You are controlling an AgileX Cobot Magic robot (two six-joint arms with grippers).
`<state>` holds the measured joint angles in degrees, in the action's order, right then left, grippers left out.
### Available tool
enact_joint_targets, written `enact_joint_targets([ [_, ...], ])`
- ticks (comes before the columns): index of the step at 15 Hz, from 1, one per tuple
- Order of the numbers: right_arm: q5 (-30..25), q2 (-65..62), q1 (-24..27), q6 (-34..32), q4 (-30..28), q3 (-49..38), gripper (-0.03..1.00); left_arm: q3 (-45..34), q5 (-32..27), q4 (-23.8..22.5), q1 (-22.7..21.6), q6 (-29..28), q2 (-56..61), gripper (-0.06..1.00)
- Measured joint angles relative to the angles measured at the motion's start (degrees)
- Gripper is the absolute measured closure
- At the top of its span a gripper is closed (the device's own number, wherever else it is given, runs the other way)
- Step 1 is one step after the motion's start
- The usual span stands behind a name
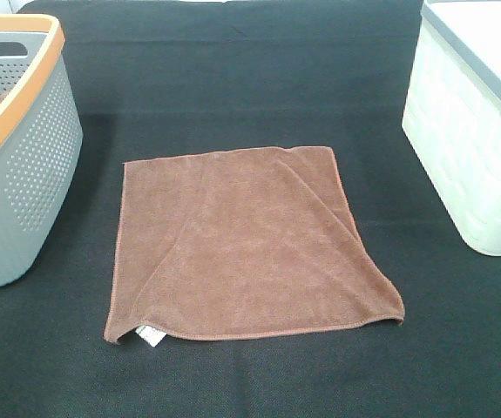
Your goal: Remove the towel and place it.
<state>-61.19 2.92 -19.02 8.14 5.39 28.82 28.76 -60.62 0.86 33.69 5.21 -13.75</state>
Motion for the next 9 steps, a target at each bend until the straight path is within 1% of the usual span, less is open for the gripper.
enact_joint_targets([
  [1, 0.0, 0.0, 0.8, 0.0, 0.0, 0.0, 0.18, 0.0, 0.0, 0.0, -1.2, 0.0, 0.0, 0.29],
  [2, 0.0, 0.0, 4.01, 0.0, 0.06, 0.0, 0.18, 0.0, 0.06, 0.0, -7.22, 0.0, 0.57, 0.29],
  [4, 0.0, 0.0, 9.63, 0.0, 0.06, 0.0, 0.18, 0.0, 0.06, 0.0, -16.67, 0.0, 2.58, 0.29],
  [5, 0.0, 0.0, 9.63, 0.0, 0.06, 0.0, 0.18, 0.0, 0.06, 0.0, -16.67, 0.0, 2.58, 0.29],
  [8, 0.0, -0.06, 14.67, 0.06, 0.11, 0.0, 0.19, 0.0, 0.06, -0.11, -29.91, 0.0, 10.37, 0.29],
  [9, 0.0, -0.57, 15.76, 0.06, 0.11, 0.0, 0.19, 0.0, 0.06, -0.11, -31.74, 0.0, 12.72, 0.29],
])
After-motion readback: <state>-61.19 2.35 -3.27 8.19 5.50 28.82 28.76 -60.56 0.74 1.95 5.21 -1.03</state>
